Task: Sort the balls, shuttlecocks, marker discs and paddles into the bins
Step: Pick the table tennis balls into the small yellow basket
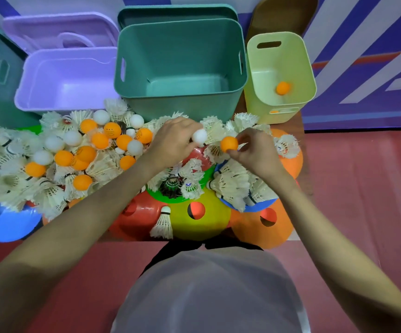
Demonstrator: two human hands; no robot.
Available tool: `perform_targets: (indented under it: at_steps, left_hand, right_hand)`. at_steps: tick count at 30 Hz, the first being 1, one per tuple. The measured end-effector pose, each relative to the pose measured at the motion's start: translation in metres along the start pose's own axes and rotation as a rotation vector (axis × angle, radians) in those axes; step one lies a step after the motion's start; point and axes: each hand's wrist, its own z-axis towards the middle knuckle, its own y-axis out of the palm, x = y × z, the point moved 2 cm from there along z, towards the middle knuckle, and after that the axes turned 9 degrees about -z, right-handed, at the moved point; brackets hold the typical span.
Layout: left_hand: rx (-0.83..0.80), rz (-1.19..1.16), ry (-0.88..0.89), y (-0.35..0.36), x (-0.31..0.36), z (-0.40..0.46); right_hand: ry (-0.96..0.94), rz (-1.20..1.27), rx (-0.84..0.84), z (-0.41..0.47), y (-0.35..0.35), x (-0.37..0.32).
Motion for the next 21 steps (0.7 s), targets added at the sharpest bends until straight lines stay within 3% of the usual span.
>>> perform_targets:
  at_steps: [4, 9, 15, 21]
  left_hand:
    - [0.162, -0.148, 0.04, -0.014, 0.032, 0.036]
    - [0.172, -0.148, 0.077, -0.004, 0.073, 0.111]
    - [0.089, -0.06, 0.024, 0.018, 0.091, 0.183]
    - [0.03, -0.042, -0.011, 0.03, 0.089, 0.198]
  right_hand:
    - [0.11, 0.109, 0.224, 0.014, -0.036, 0.041]
    - [0.176, 0.085, 0.392, 0.048, -0.07, 0.087]
    - [0.203, 0.036, 0.384, 0.096, -0.087, 0.114]
    - [0.205, 0.025, 0.318, 0.109, -0.075, 0.114]
